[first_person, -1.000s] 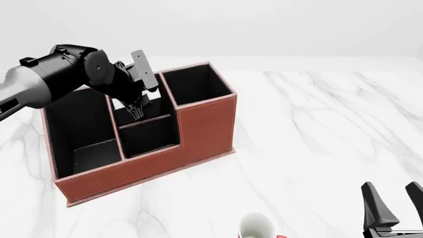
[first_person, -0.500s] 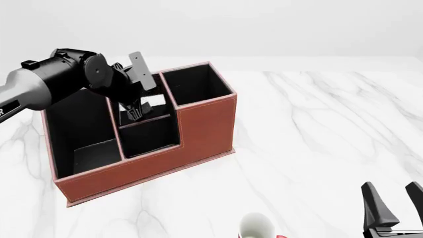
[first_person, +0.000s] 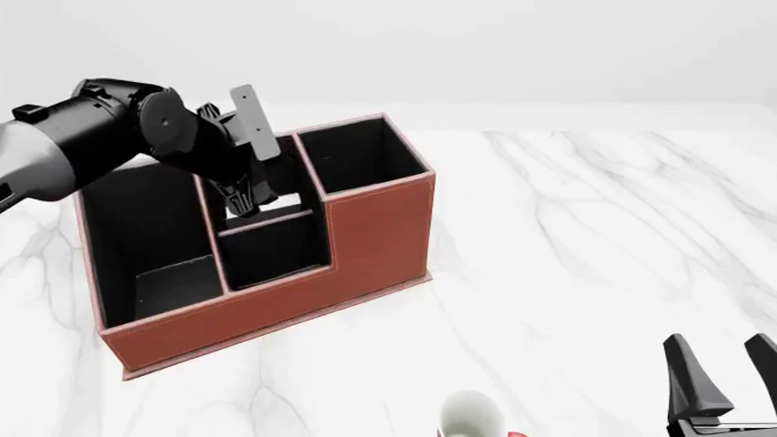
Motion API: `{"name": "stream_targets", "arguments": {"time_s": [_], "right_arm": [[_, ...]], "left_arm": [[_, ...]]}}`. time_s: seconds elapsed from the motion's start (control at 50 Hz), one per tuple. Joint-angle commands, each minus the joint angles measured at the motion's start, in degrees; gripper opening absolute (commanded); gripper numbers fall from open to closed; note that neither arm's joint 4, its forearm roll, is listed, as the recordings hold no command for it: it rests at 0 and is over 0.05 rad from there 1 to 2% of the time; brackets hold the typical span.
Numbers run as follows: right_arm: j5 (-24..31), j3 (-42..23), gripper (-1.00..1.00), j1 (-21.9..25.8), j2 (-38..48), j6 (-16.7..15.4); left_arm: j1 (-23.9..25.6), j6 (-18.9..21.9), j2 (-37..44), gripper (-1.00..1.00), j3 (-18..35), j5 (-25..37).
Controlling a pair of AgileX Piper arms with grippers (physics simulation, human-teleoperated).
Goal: Pick up the book and place it in the front compartment of the caddy.
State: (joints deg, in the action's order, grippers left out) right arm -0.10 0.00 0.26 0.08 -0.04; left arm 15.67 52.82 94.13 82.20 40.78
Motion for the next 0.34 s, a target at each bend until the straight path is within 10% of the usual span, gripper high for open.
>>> {"name": "stream_targets", "arguments": {"time_s": [0.02,0.34], "right_arm": [[0.0,0.0,1.0,0.0,0.0,0.0],[0.0,0.0,1.0,0.0,0.0,0.0]], "left_arm": [[0.8,0.3,-2.5,1.0,-1.1,0.5],[2.0,0.6,-8.1,1.0,-5.2,0.5]]}}
